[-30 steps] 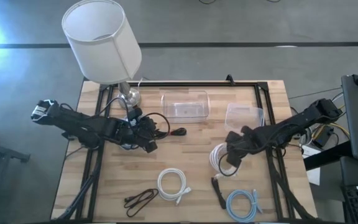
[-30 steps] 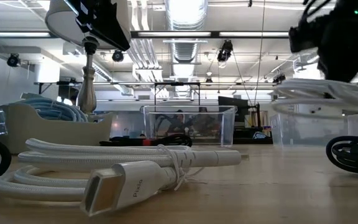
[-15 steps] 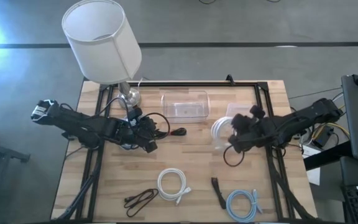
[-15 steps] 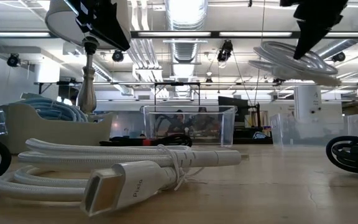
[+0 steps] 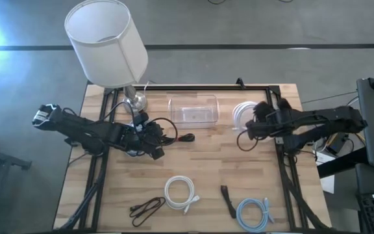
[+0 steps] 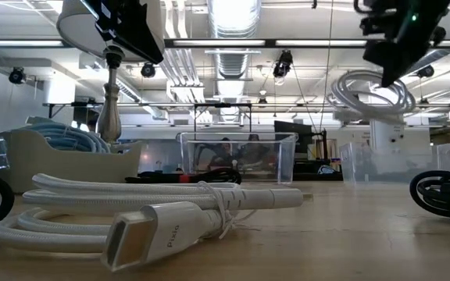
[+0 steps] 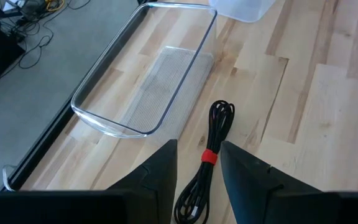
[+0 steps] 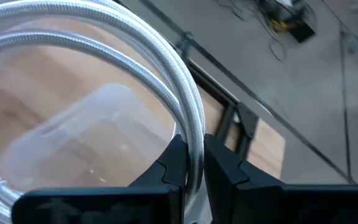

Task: Pick & Place USB Port
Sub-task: Put the right white USB cable into the right transparent bin

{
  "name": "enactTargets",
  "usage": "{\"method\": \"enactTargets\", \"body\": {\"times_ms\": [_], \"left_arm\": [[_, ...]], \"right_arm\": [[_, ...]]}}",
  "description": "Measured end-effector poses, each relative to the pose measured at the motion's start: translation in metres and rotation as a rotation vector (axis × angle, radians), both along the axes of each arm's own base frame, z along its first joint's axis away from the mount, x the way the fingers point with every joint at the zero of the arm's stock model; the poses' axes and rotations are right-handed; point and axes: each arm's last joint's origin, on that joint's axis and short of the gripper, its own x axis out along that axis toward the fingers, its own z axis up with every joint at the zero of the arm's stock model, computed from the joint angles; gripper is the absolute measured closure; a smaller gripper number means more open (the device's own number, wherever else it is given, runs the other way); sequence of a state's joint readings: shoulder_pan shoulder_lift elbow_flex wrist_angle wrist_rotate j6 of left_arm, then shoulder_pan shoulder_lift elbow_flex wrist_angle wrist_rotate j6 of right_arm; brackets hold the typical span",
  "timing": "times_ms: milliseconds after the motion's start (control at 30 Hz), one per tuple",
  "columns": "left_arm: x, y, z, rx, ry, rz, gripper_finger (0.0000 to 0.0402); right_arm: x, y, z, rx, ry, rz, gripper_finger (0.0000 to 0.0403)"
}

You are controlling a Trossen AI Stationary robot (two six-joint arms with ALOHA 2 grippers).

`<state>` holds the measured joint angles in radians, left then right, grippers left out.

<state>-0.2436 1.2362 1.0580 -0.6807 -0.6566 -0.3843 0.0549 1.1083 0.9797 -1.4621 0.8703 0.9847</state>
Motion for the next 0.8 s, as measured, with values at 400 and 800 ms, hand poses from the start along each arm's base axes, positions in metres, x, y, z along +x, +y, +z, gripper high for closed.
{"method": "enactTargets", "body": {"times_ms": [400,800], "left_arm": [[0.000,0.000,0.000,0.014,-0.004,0.013,0.0275],[0.000,0.001,0.000,0.018,-0.005,0.016,0.0275]], "right_arm": [[-0.020,-0.023,-0.036,-0.075,-0.001,-0.258,0.0374],[-0.013,-0.029,-0.059,0.013,0.198,-0.268,0.0374]]}}
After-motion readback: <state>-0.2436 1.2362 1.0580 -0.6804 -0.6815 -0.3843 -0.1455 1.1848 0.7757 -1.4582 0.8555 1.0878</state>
